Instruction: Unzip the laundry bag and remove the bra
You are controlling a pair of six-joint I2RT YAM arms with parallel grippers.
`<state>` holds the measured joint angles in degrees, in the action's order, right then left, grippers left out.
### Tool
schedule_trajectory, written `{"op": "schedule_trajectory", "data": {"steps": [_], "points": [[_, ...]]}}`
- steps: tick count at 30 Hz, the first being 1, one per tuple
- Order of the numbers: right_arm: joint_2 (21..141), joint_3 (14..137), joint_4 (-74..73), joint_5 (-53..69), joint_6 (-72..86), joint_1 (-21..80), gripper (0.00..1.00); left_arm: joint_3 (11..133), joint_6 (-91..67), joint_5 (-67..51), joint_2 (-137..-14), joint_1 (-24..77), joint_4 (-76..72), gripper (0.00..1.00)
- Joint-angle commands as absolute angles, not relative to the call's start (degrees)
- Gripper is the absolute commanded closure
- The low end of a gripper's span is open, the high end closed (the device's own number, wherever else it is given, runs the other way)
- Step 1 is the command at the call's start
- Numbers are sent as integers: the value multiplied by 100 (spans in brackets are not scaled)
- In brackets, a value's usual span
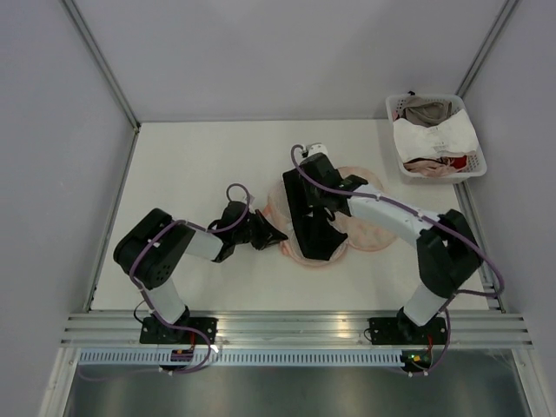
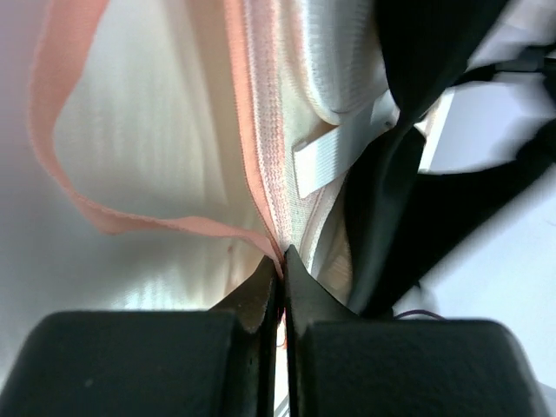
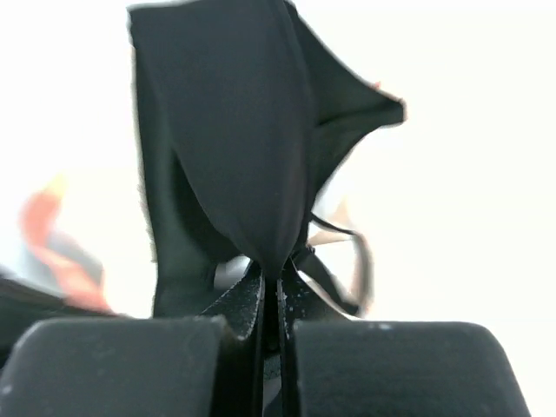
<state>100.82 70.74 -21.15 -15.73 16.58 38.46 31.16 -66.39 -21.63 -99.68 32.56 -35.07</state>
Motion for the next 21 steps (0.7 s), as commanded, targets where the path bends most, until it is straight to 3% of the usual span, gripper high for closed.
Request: {"op": "schedule_trajectory", "data": {"steps": [1,6,11,21], "points": [[8861,7259,-2223,-2354,1784,3815,100,2997,-6276,-2311,-9738,3173,-3384,98],[8131,7952,-2522,-2821,1635,3315,100,2813,-6144,-2487,-9607,3050,-3244,98],[8235,9146,-2935,-3138,1433,2577,100,2812,-5942,-2776,-9405,3032,-3015,98],[9482,11793,-2786,-2927,1467,512,99,2927,-5546,-2962,-8324,3032,-1855,98]]}}
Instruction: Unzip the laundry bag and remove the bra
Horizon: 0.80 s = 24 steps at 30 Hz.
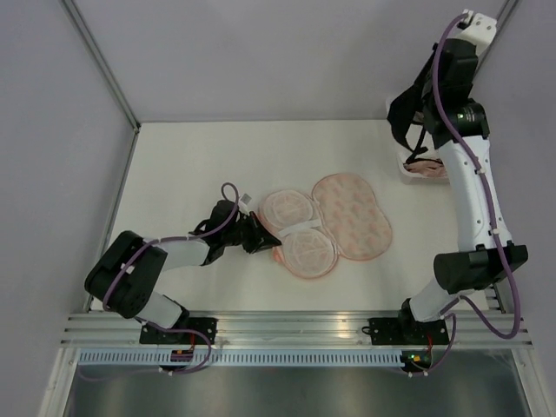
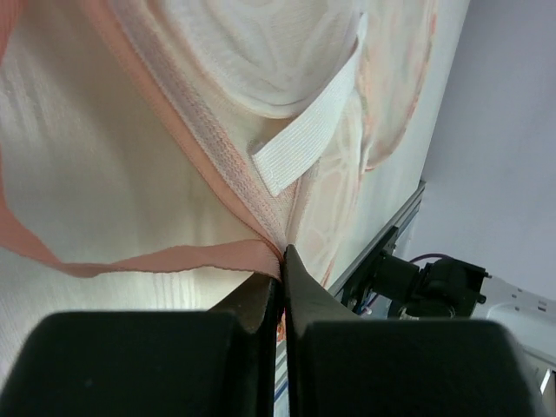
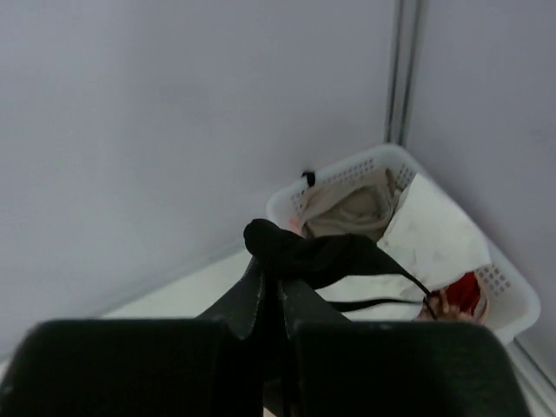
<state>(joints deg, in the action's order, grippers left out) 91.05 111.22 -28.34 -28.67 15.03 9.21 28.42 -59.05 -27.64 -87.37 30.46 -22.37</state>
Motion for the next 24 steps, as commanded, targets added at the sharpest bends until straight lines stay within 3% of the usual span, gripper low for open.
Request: {"op": "schedule_trajectory", "data": {"steps": [1,7,15,18,19,22,24], "points": [[9614,12186,-2743,-2901,1503,388,100,2927,-5537,-2979,-8228,3032,-1776,98],[10958,13710,-2804,-2620,1599,-483,99,3111,-5370,-2979,-7568,3032,-1003,98],[12444,13623,-2663,-1988,1960,-896,99,3191,-5265,-2830,-7216,3032,-545,98],[12770,13729,-3075,-1618,2100,-896,59,3129,-5300,-2804,-7268,3032,-589,98],[12744,13581,-3067,-1591,2101,-896,41,3112,-5291,-2812,-7277,3032,-641,98],[12157,12888,-2622,-1617,2057,-870,17,3050,-5291,-2804,-7304,3032,-694,98],[11525,12614,-2453,-1608,1995,-844,10,3015,-5282,-2786,-7304,3032,-764,98]]}}
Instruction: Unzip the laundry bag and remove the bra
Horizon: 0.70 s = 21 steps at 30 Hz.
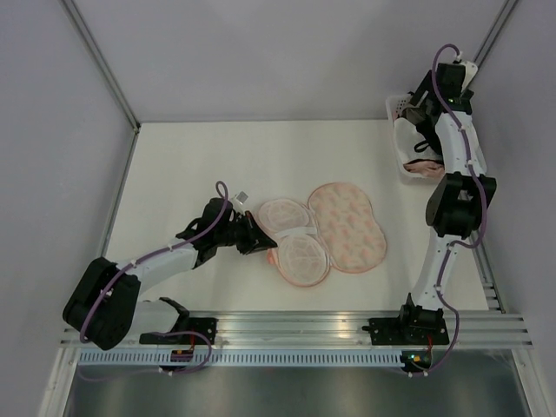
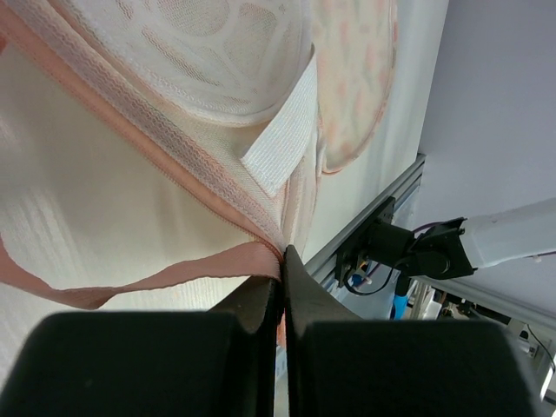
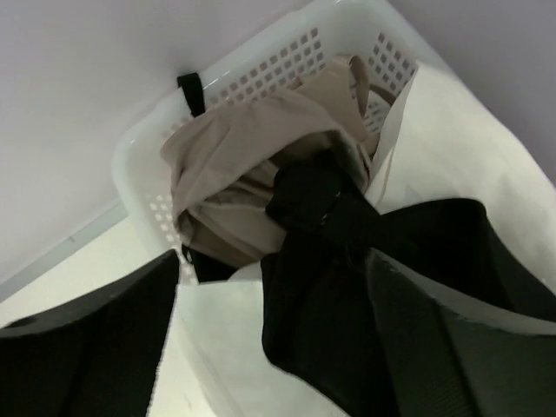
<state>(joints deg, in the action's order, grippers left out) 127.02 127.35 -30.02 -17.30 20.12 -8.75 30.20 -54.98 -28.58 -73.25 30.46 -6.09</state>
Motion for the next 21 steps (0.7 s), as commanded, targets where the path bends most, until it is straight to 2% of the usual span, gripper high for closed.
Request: {"op": "schedule_trajectory", "data": {"steps": [1,7,12,15,19,21], "points": [[11079,12351,-2391,-1591,1969,-835,3,2971,-5274,-2760,-7304,3032,-834,98],[9530,10918,-2486,-1722,1618,-168,2,2874,-5221,-2637,-7409,3023,-1046,98],[8685,9452,-2821,-1933,1678,1316,2,2848,-5115,-2567,-7190,3023,-1011,98],[7886,7470,-2445,-1890,2240,1976,2,2848,-5010,-2523,-6892,3023,-836,98],[6682,5804,-2303,-2074,3092,2469,2,2813,-4808,-2338,-6531,3023,-484,98],[6382,5128,-2573,-2599,3713,2829,2,2760,-4747,-2286,-6364,3023,-413,98]]}}
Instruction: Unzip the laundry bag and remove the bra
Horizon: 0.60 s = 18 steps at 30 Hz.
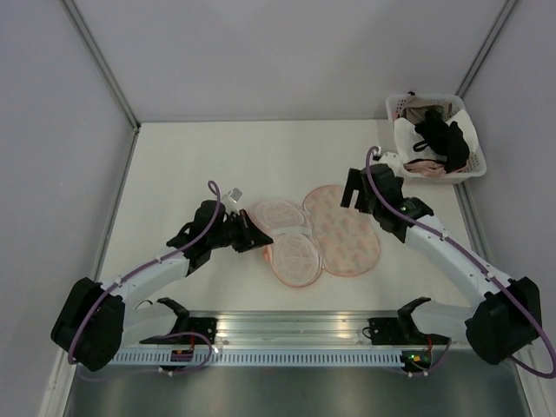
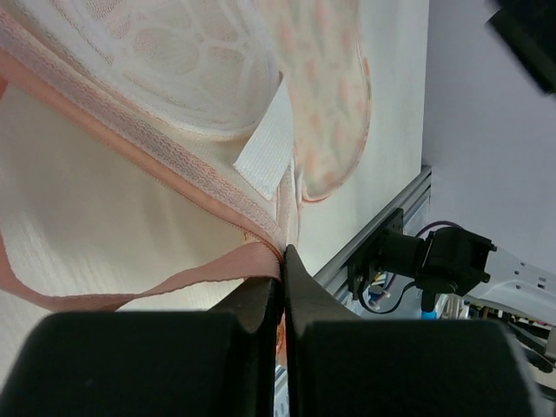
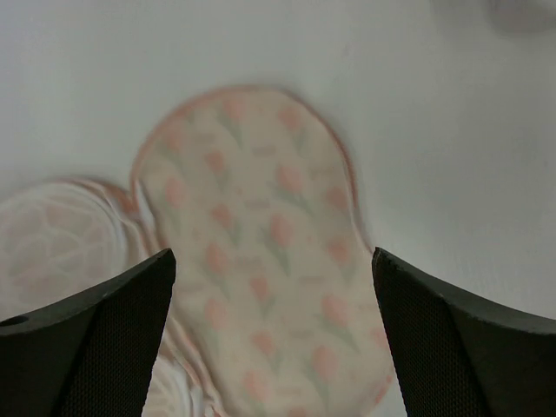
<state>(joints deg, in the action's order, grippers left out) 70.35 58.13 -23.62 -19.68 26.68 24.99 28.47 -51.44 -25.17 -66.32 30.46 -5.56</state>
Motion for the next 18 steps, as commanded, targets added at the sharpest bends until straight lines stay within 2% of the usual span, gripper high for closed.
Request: {"op": "schedule_trajectory", "data": {"steps": [1,4,11,15,18], "points": [[6137,4915,-2645,-2689,3874,2917,2,2716,-4737,-2276,-6328,3023,-370,98],[5732,4133,-2953,-3067,4709,3085,2,2620,-4720,-2232,-6232,3023,-352,98],[4800,2849,-2989,-2883,5835,3146,2,2391,-4781,-2092,-6214,3015,-395,98],[4421,2313,-2874,-2672,6169,3138,11,2312,-4808,-2031,-6231,3015,-475,98],[4630,2136,-2743,-2593,6249,3146,12,2285,-4816,-2048,-6293,3015,-527,98]]}}
